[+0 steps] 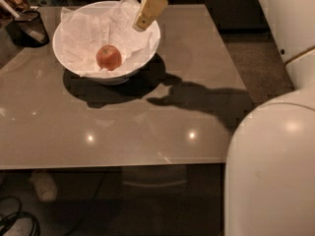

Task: Pick apple from white bowl

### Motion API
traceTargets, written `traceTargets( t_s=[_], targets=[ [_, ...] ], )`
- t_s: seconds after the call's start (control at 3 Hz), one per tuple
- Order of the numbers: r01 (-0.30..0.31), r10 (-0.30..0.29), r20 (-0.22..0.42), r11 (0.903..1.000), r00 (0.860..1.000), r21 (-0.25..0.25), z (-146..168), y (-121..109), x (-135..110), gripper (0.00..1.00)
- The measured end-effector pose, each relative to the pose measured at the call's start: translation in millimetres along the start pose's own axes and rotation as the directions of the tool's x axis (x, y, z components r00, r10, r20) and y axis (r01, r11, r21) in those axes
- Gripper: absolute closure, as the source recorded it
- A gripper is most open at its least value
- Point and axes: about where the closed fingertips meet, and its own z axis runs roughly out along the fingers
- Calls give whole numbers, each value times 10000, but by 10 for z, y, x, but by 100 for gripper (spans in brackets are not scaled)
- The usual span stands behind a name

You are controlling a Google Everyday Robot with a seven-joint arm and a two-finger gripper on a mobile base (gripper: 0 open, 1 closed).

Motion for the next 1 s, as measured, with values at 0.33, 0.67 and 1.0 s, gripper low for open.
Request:
traceTargets(
  t_s=[0.33,0.67,1.0],
  targets=[
    [347,-356,-314,9990,9989,-274,123,-26,-114,33],
    [509,-539,-561,9973,9970,-529,253,-64,-183,32],
    [532,-592,-868,9962,9945,-696,405,-126,-205,33]
  ],
)
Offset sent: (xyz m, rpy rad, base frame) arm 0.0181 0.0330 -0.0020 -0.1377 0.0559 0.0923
